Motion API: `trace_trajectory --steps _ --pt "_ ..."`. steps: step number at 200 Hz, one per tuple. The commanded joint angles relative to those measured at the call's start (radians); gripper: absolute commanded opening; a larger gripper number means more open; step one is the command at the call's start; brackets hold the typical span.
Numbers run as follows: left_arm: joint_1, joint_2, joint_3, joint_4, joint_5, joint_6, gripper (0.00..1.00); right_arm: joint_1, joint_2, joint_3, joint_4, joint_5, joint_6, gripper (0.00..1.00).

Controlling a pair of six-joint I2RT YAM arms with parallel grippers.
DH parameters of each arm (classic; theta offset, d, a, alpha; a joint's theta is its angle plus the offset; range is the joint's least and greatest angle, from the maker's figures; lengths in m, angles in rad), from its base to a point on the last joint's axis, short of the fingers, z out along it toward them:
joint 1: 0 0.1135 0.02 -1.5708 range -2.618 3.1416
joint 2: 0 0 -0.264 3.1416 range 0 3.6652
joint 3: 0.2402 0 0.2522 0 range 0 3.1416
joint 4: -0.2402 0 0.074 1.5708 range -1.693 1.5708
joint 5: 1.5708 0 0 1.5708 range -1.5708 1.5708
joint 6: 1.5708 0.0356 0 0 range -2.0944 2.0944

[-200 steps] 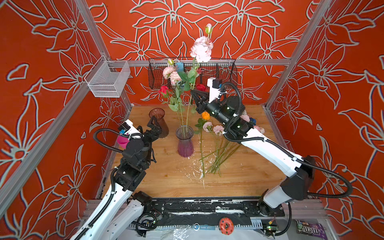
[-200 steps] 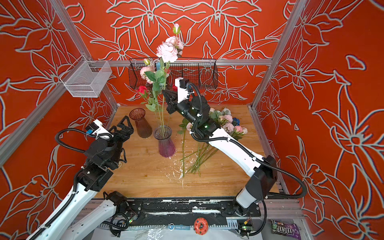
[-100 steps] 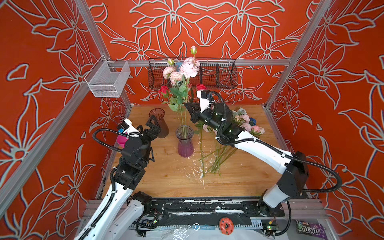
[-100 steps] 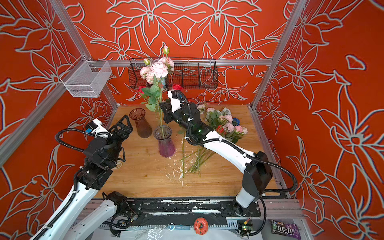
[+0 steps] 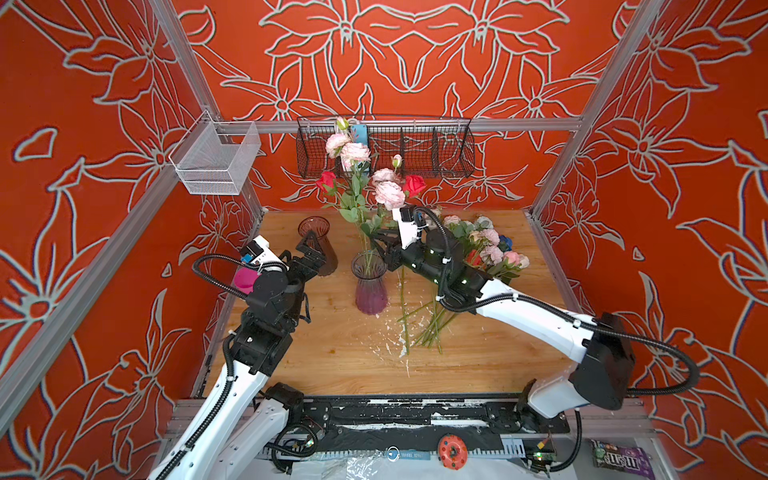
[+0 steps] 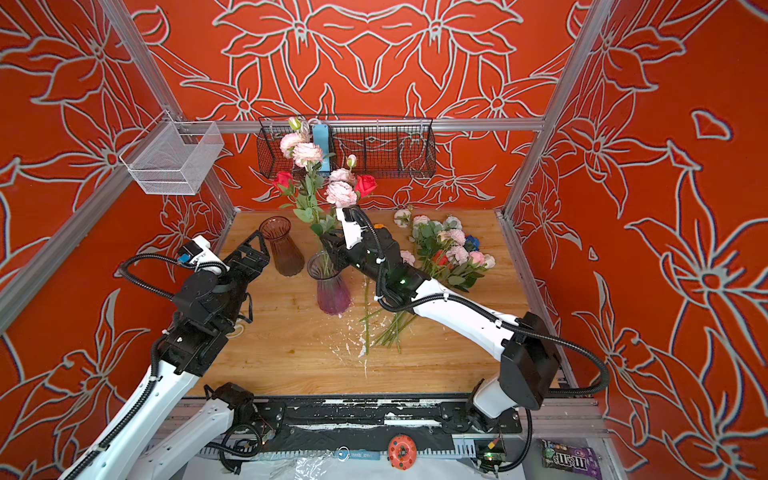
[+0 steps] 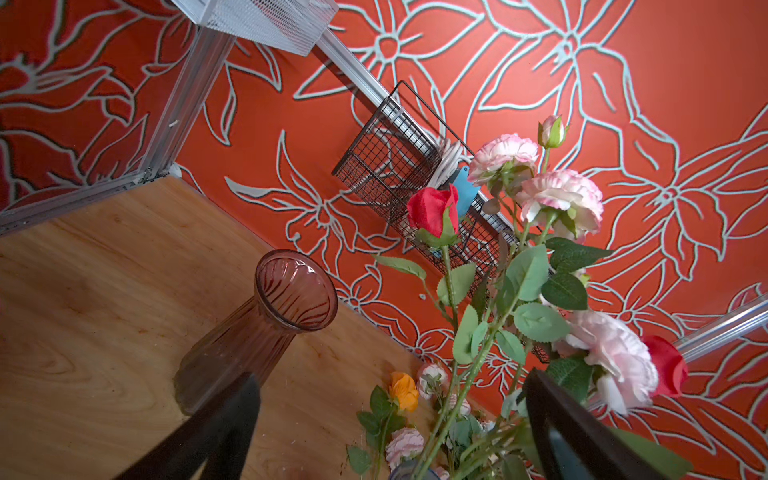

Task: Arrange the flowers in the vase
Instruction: 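Open the right gripper and return to the pile while left gripper reaches to vase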

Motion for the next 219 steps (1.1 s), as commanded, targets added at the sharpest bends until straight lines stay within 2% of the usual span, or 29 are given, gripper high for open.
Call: trace_trajectory --steps 1,43,53,75,85,95,112,134,156,172,195,219 --pt "0.007 0.001 0.019 -0.005 0.024 -0.022 1.0 0.016 -0.078 -0.007 -0.022 0.03 -0.033 0.34" --pt "0.008 -0.001 0.024 0.008 0.09 -0.021 0.99 0.025 -0.214 -0.077 -0.099 0.073 -0.036 0.34" --pt "0.008 -0.003 0.025 0.014 0.125 -0.024 0.99 0.024 -0.256 -0.114 -0.137 0.13 -0.036 0.35" --pt "0.004 -0.008 0.012 0.061 0.226 -0.05 0.96 0.01 -0.322 -0.267 -0.137 0.343 0.006 0.36" --pt "-0.001 -0.006 0.006 0.089 0.279 -0.065 0.93 -0.03 -0.339 -0.318 -0.189 0.374 0.058 0.36" --pt "-0.016 0.004 0.001 0.115 0.33 -0.073 0.89 -0.086 -0.348 -0.358 -0.25 0.352 0.133 0.37" --pt "-0.076 0.04 0.013 0.121 0.381 -0.066 0.83 -0.228 -0.326 -0.413 -0.329 0.194 0.251 0.39" --pt "-0.199 0.099 0.039 0.104 0.398 -0.009 0.82 -0.336 -0.255 -0.435 -0.407 0.079 0.273 0.42" --pt "-0.327 0.156 0.061 0.099 0.417 0.066 0.82 -0.374 -0.132 -0.39 -0.478 0.006 0.242 0.49" --pt "-0.397 0.2 0.071 0.106 0.442 0.115 0.84 -0.393 -0.037 -0.36 -0.491 -0.036 0.244 0.49" --pt "-0.433 0.259 0.079 0.101 0.464 0.11 0.86 -0.396 0.08 -0.317 -0.471 -0.067 0.235 0.47" --pt "-0.437 0.319 0.113 0.065 0.489 0.118 0.87 -0.396 0.195 -0.252 -0.488 -0.044 0.244 0.43"
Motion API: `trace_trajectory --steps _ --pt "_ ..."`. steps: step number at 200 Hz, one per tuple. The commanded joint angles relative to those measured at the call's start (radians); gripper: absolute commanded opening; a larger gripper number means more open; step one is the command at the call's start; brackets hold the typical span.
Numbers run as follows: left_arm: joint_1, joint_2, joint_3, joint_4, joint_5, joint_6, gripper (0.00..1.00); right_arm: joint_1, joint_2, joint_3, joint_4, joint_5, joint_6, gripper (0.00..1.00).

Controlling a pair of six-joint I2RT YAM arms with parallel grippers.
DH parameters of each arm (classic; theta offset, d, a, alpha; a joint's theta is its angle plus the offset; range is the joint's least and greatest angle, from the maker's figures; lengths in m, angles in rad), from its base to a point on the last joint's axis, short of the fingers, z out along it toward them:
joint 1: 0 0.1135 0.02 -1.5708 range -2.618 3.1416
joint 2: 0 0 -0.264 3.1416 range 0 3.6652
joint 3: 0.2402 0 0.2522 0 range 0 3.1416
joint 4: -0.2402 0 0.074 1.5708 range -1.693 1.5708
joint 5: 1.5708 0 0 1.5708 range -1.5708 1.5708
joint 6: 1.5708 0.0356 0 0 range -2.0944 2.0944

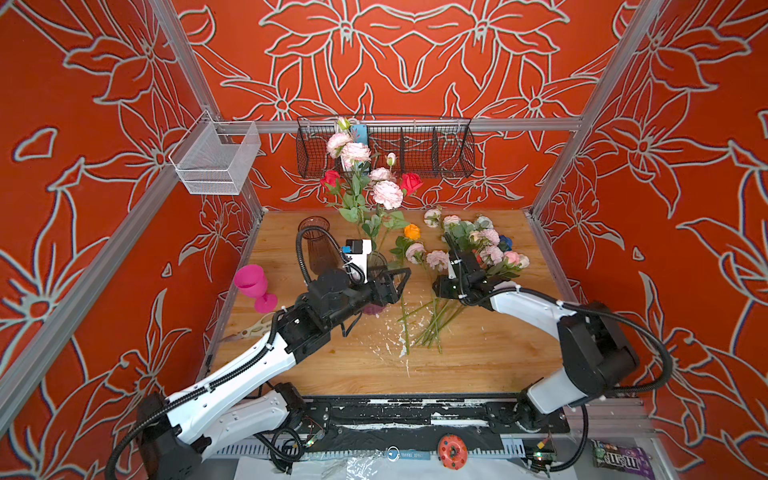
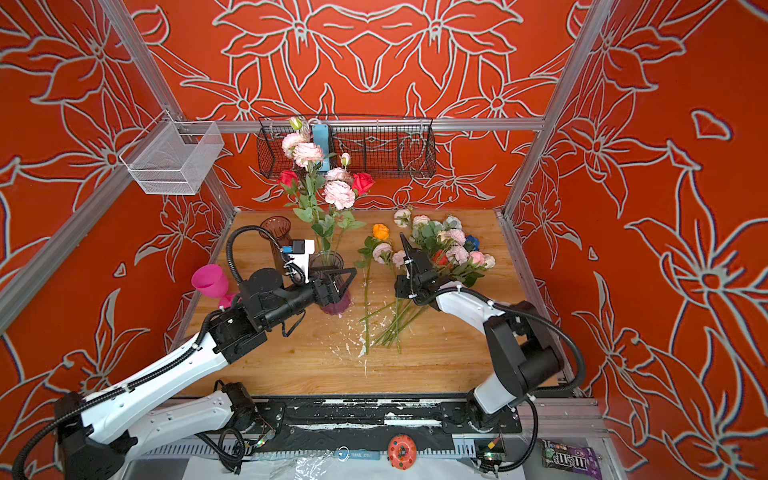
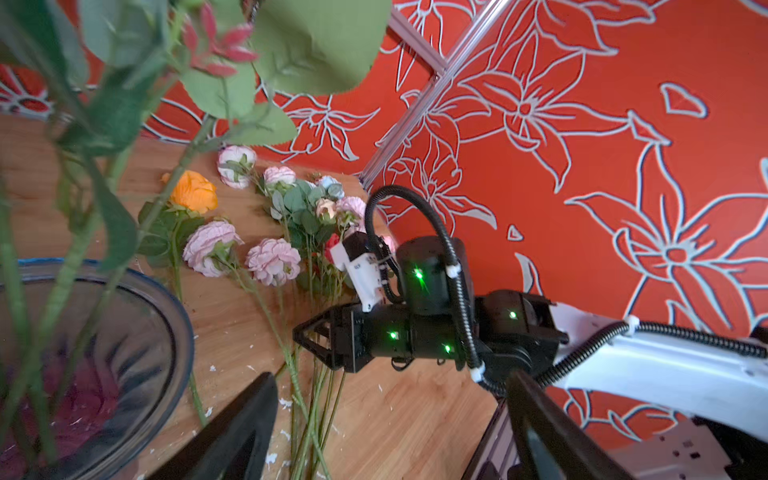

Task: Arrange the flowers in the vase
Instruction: 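Open the right gripper and return to the pile while left gripper reaches to vase, then close the right gripper on a pink rose stem in the pile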

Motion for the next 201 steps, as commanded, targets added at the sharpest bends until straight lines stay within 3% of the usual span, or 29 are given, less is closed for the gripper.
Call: trace_trajectory --steps 1,75,110,140,201 --pt "-0.005 0.039 0.051 -0.013 0.04 0.03 0.87 -0.007 0.08 0.079 -0.025 -0.022 0.022 0.43" --pt "-0.007 0.013 0.048 -0.012 0.022 0.043 0.9 -0.007 0.198 0.117 0.027 -0.058 0.054 0.33" --pt "-0.007 0.015 0.052 -0.02 0.019 0.038 0.9 -0.007 0.207 0.119 0.041 -0.069 0.073 0.18" --pt "-0.007 0.006 0.055 -0.03 -0.002 0.05 0.91 -0.007 0.114 0.087 0.072 -0.093 0.091 0.06" --pt "-0.007 -0.002 0.056 -0.024 0.0 0.061 0.93 -0.007 -0.167 0.031 0.113 -0.081 0.11 0.01"
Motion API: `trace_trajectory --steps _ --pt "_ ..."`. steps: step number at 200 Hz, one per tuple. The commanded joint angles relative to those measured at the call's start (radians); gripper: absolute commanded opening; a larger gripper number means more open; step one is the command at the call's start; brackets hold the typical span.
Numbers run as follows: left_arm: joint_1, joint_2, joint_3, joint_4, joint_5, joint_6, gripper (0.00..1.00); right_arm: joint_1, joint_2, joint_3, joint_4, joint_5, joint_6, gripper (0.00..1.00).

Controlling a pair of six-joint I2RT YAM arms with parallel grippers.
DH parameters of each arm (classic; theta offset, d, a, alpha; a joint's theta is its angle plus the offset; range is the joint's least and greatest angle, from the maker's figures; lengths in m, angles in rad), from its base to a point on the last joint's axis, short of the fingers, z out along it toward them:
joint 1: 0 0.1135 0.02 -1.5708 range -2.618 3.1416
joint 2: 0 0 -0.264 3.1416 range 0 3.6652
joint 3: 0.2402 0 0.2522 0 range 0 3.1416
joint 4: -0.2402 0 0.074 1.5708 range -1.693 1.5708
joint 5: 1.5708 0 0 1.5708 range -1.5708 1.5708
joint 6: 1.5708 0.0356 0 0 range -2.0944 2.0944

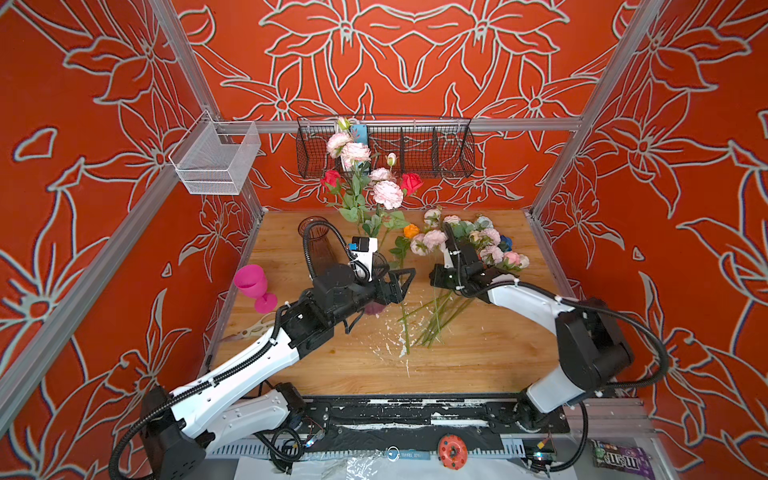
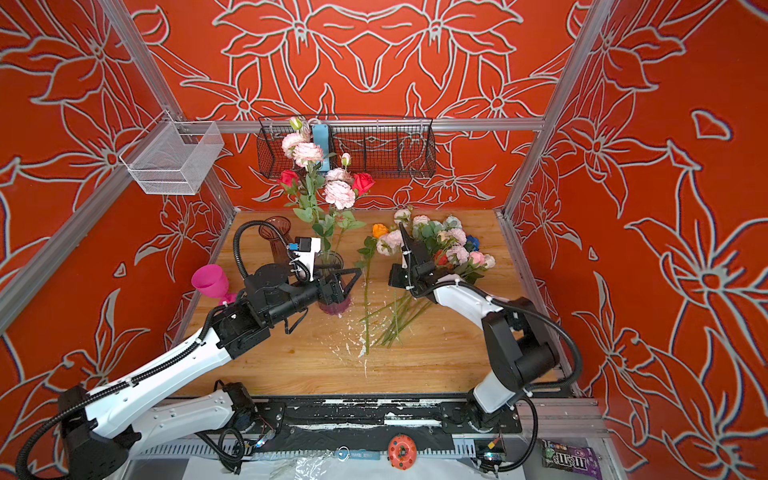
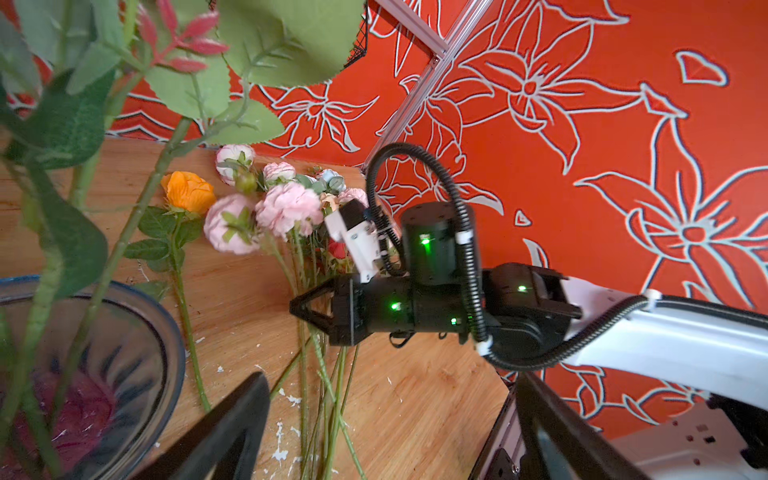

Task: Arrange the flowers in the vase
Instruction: 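Close the right gripper on a pink rose stem in the pile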

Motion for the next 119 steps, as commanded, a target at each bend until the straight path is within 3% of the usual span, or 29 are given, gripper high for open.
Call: trace_trajectory --steps 1,37,73,119 --pt "-0.005 -0.016 0.022 0.011 -0.004 0.017 0.93 -0.006 -0.096 -0.031 0.05 0.01 0.038 0.01" --pt "-0.005 -0.016 0.023 0.01 -0.009 0.025 0.93 -0.006 -0.256 -0.13 0.137 0.088 0.062 0.01" --pt "-0.004 -0.016 0.021 0.011 -0.012 0.026 0.93 -0.007 -0.358 -0.274 0.373 0.213 0.077 0.01" --pt "-0.005 -0.052 0.022 0.009 -0.024 0.035 0.93 -0.006 -0.409 -0.283 0.502 0.184 0.065 0.01"
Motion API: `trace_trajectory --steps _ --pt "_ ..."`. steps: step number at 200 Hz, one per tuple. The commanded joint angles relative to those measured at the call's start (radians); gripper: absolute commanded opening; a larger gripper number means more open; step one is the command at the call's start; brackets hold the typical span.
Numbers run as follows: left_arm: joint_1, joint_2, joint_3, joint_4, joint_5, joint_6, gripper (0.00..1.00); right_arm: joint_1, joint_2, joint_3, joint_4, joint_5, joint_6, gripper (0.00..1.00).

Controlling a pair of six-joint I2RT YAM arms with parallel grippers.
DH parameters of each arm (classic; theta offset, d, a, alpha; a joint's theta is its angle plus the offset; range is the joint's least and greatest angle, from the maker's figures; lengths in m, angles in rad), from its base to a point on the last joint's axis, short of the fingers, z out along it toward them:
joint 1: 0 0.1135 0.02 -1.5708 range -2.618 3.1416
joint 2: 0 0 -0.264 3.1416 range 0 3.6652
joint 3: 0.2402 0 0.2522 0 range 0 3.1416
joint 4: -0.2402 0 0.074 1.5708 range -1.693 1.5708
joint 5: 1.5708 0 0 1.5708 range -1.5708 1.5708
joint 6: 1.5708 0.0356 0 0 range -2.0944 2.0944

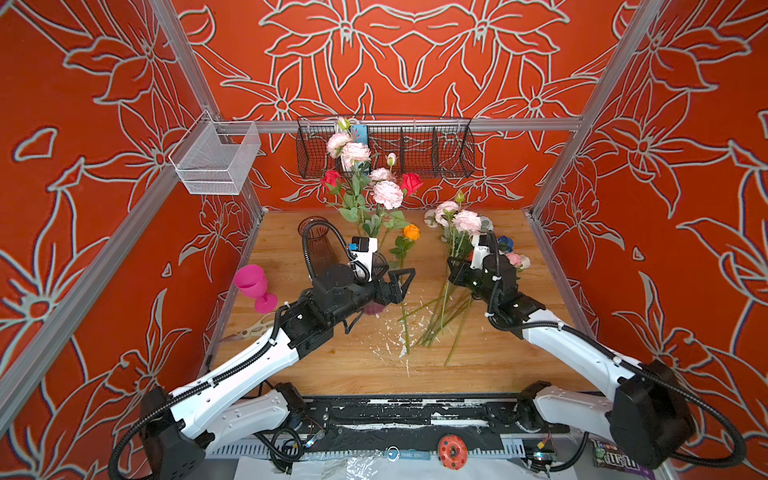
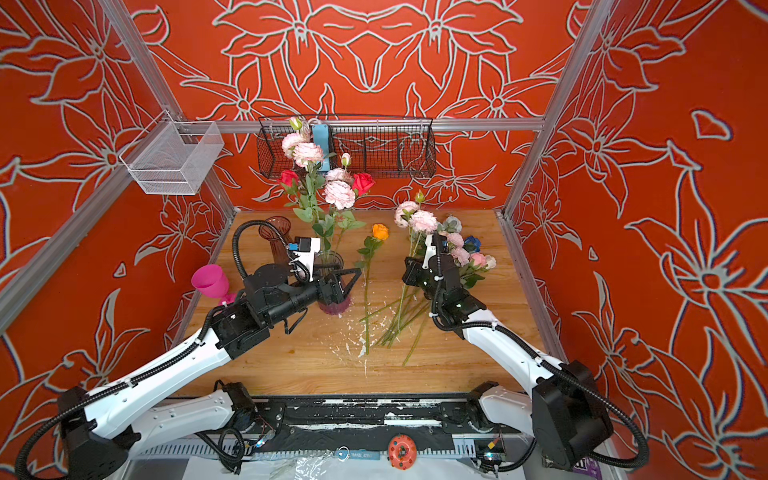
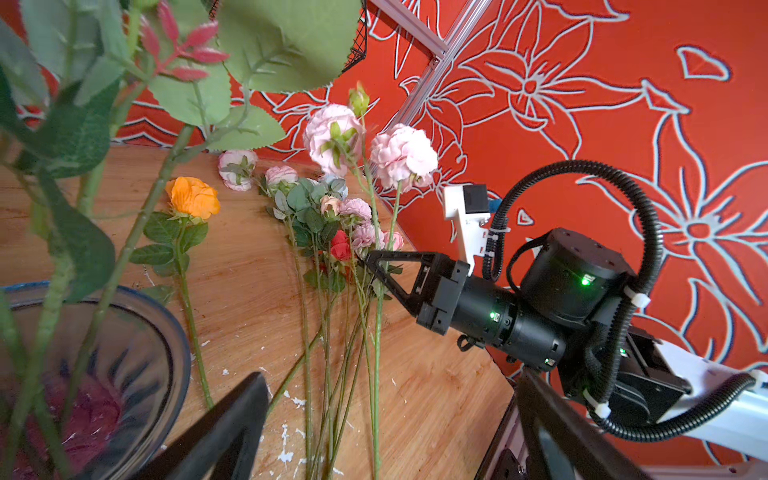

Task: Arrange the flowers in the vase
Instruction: 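Close the right gripper on a pink rose stem in the pile, then lift the pink roses high with right gripper while left gripper withdraws from vase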

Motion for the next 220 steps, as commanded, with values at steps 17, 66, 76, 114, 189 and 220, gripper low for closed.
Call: trace_trajectory --steps 17,66,76,114,189,220 --pt "-0.004 -0.049 0.022 0.012 -0.024 0.023 0.93 -0.004 -0.081 -0.011 0.165 0.018 0.003 0.01" --pt "-0.004 -0.082 0.015 0.013 -0.062 0.045 0.94 0.009 -0.182 -0.029 0.192 -0.061 -0.063 0.01" --pt "-0.004 -0.082 0.014 0.017 -0.059 0.047 0.94 0.02 -0.198 -0.032 0.199 -0.064 -0.074 0.01" --pt "-0.004 -0.108 0.027 -0.008 -0.107 0.092 0.94 0.067 -0.249 0.013 0.205 -0.077 -0.138 0.01" --pt "0.006 -0.304 -0.098 0.058 -0.743 0.097 0.98 0.265 -0.068 0.333 0.317 -0.113 -0.335 0.01" --pt "0.027 -0.354 -0.128 0.07 -0.9 0.077 1.0 0.297 0.114 0.494 0.386 -0.142 -0.346 0.01"
